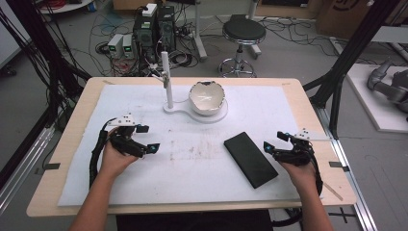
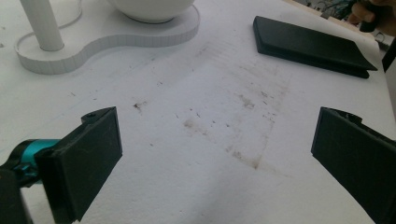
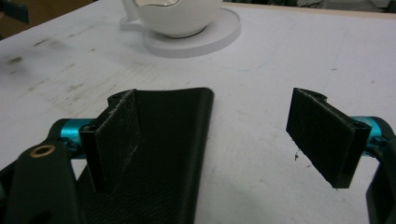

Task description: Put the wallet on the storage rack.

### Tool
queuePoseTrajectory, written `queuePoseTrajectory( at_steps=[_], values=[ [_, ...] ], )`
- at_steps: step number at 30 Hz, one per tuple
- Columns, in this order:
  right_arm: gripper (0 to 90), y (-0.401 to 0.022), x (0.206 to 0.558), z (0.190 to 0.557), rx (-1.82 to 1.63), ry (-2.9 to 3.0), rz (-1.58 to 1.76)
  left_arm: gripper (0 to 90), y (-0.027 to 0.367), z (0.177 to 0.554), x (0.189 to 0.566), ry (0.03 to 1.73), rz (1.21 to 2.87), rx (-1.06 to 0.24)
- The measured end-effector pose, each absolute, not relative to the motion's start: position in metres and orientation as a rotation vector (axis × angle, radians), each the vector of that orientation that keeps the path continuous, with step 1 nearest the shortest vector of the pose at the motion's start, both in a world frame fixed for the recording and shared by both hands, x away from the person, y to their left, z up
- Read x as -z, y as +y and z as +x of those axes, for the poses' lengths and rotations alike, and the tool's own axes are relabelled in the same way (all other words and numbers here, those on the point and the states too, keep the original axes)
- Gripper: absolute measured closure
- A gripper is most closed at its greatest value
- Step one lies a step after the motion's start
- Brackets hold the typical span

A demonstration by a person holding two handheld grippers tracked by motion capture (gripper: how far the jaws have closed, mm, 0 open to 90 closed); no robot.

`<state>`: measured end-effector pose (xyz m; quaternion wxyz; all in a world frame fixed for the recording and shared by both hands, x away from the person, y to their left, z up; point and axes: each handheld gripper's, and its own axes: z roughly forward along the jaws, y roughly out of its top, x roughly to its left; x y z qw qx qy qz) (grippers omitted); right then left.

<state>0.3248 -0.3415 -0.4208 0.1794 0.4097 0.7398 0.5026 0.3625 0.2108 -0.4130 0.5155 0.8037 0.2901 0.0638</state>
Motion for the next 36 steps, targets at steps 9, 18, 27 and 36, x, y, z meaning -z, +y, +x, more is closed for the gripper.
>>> queuePoseTrajectory(
  at_steps=[9, 18, 27, 36],
  values=[
    [18.3, -0.336, 0.429, 0.312, -1.349, 2.233, 1.175, 1.8, 0.211, 0.36, 0.412, 0.699, 1.936, -0.185],
    [20.0, -0.333, 0.444, 0.316, -1.249, 2.417, 1.278, 1.8, 0.211, 0.36, 0.414, 0.699, 1.936, -0.187],
    [41.5, -0.336, 0.45, 0.318, -1.291, 2.535, 1.27, 1.8, 0.21, 0.359, 0.414, 0.697, 1.936, -0.193],
    [64.0, -0.338, 0.448, 0.319, -1.329, 2.505, 1.391, 1.8, 0.209, 0.358, 0.414, 0.697, 1.94, -0.197]
  ],
)
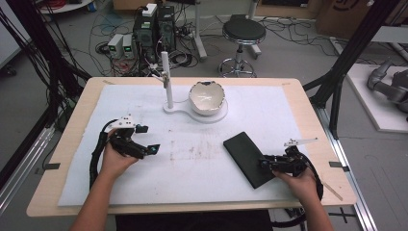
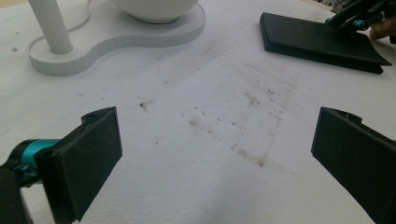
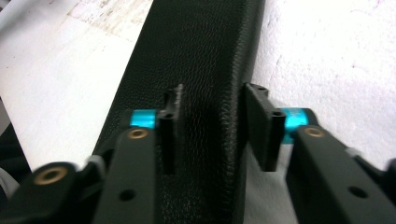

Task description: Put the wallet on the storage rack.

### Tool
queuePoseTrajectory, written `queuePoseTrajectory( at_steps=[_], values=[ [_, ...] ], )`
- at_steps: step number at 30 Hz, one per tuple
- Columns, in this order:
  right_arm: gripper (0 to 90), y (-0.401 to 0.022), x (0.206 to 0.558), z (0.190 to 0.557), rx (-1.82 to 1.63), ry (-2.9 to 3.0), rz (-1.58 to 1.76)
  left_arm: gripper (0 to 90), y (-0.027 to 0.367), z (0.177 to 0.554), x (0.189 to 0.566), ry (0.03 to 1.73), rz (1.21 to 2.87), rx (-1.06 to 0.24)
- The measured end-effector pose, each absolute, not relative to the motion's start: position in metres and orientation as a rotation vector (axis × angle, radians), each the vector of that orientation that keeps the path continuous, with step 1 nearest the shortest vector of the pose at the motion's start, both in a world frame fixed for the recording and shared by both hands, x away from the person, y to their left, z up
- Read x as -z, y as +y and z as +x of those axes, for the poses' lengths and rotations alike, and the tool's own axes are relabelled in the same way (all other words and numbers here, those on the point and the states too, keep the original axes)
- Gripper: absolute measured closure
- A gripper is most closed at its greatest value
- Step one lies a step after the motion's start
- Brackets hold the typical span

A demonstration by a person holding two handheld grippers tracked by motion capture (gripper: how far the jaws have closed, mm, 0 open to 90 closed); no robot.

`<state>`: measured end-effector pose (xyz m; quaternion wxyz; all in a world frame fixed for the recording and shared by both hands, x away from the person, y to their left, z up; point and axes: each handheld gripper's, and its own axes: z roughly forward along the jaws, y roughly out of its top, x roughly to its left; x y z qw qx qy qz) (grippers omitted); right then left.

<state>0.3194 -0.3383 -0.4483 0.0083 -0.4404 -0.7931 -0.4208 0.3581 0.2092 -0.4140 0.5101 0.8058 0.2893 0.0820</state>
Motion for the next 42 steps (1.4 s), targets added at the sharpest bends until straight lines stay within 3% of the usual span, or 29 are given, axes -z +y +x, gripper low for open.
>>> queuePoseTrajectory(
  at_steps=[4, 7, 24, 42],
  values=[
    [81.5, -0.336, 0.442, 0.319, 1.303, -2.489, -1.397, 1.8, 0.208, 0.358, 0.415, 0.694, 1.945, -0.196],
    [83.5, -0.335, 0.441, 0.319, 1.313, -2.498, -1.392, 1.8, 0.207, 0.358, 0.415, 0.692, 1.949, -0.193],
    [85.4, -0.304, 0.388, 0.311, 1.532, -2.731, -1.068, 1.8, 0.205, 0.356, 0.405, 0.639, 1.869, -0.112],
    [85.2, -0.235, 0.36, 0.307, 1.552, -2.827, -0.577, 1.8, 0.145, 0.36, 0.395, 0.452, 1.886, 0.061]
  ],
)
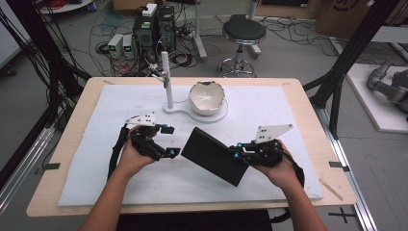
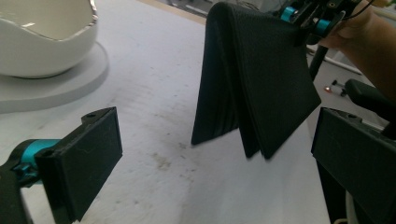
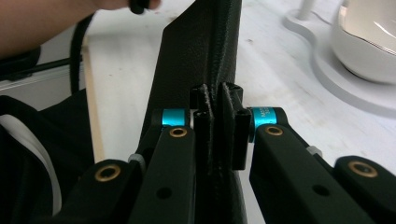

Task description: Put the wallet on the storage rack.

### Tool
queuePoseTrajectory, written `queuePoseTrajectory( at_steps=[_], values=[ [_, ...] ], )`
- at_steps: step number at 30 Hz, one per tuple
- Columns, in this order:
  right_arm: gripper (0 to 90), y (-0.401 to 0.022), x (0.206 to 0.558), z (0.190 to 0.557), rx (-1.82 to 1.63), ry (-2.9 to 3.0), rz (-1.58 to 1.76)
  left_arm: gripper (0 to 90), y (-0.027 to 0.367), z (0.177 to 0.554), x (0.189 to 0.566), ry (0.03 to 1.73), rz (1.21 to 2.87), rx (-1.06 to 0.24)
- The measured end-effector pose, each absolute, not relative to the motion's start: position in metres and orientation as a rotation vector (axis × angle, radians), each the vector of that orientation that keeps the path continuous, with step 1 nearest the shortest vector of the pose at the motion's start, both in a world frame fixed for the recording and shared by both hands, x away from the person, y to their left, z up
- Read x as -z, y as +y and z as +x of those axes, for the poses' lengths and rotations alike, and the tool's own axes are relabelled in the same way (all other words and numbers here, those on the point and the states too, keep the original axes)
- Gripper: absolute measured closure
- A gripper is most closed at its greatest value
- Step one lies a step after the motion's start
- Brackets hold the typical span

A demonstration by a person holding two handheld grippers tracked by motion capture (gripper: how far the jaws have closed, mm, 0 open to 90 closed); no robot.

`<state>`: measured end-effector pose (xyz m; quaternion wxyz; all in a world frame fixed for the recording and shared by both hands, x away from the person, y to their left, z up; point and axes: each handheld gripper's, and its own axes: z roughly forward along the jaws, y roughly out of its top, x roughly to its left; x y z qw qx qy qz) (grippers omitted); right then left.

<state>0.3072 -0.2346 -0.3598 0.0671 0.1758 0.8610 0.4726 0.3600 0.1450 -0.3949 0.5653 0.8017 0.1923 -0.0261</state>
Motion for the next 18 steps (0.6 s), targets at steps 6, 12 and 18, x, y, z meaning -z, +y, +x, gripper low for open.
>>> queuePoseTrajectory(
  at_steps=[6, 12, 18],
  values=[
    [85.2, -0.215, 0.362, 0.308, -1.451, 2.636, 0.432, 2.2, 0.127, 0.362, 0.402, 0.424, 1.919, 0.139],
    [84.9, -0.213, 0.364, 0.309, -1.444, 2.661, 0.435, 50.8, 0.119, 0.363, 0.403, 0.337, 1.934, 0.249],
    [82.1, -0.222, 0.368, 0.315, -1.517, 2.608, 0.504, 74.9, 0.12, 0.358, 0.394, 0.336, 1.91, 0.242]
  ],
)
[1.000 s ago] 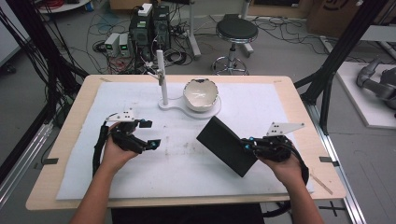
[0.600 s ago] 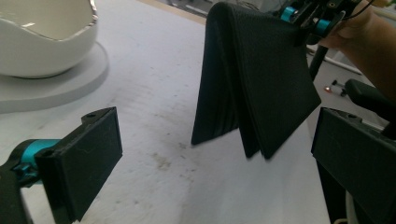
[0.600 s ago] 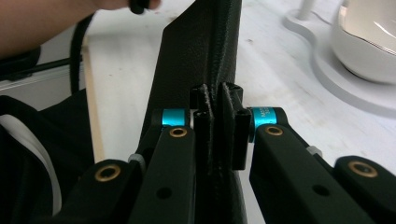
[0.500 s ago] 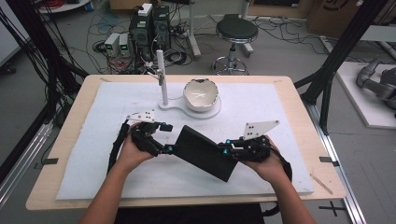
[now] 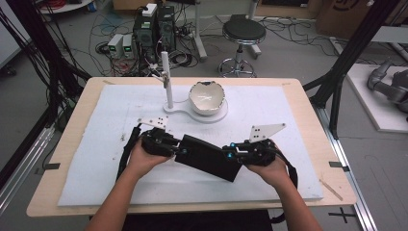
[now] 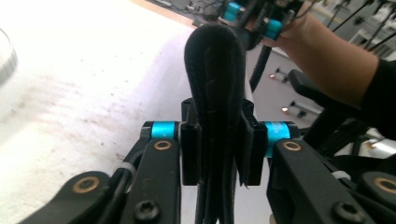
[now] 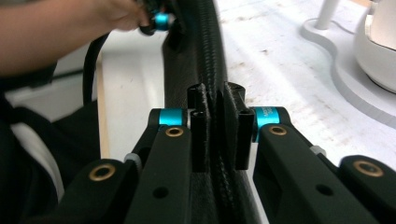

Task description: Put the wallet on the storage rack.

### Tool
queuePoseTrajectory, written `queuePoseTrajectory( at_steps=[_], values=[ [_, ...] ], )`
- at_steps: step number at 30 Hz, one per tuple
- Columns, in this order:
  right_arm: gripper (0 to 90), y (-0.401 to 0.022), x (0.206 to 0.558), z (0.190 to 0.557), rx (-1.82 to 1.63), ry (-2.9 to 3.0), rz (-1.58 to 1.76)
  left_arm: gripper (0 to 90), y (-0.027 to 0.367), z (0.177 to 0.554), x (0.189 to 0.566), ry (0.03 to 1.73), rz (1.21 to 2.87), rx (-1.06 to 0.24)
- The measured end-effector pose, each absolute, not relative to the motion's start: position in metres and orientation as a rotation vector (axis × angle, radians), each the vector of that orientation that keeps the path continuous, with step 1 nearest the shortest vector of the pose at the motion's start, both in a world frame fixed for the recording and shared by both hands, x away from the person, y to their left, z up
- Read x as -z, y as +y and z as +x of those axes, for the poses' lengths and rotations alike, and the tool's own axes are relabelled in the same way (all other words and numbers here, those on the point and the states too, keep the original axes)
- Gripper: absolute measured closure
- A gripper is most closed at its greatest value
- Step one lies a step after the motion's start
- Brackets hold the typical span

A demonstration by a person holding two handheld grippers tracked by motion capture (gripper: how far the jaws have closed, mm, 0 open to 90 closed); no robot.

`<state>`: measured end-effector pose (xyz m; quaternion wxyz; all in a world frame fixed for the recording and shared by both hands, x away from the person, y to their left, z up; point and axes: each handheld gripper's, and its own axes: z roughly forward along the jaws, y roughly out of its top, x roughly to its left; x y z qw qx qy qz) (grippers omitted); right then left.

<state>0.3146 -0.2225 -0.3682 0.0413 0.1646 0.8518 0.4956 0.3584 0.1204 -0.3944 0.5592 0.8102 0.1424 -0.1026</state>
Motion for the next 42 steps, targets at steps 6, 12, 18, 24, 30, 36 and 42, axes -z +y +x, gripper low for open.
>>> queuePoseTrajectory(
  at_steps=[6, 12, 18, 24, 30, 36, 42],
  values=[
    [59.7, -0.231, 0.369, 0.317, -1.516, 2.475, 0.656, 75.6, 0.118, 0.352, 0.384, 0.355, 1.946, 0.163],
    [43.9, -0.253, 0.367, 0.313, -1.451, 2.392, 0.79, 75.6, 0.135, 0.357, 0.368, 0.389, 1.923, 0.104],
    [36.9, -0.28, 0.378, 0.309, -1.412, 2.318, 0.906, 75.6, 0.148, 0.368, 0.331, 0.456, 1.952, -0.012],
    [27.5, -0.29, 0.395, 0.314, -1.405, 2.337, 0.99, 75.5, 0.152, 0.379, 0.287, 0.481, 1.994, -0.121],
    [21.7, -0.29, 0.403, 0.317, -1.329, 2.339, 1.005, 75.5, 0.156, 0.391, 0.249, 0.5, 2.025, -0.211],
    [21.1, -0.29, 0.408, 0.318, -1.267, 2.353, 1.024, 75.5, 0.155, 0.411, 0.225, 0.541, 2.075, -0.272],
    [21.1, -0.295, 0.411, 0.321, -1.263, 2.357, 1.046, 75.6, 0.145, 0.433, 0.215, 0.588, 2.134, -0.328]
  ],
)
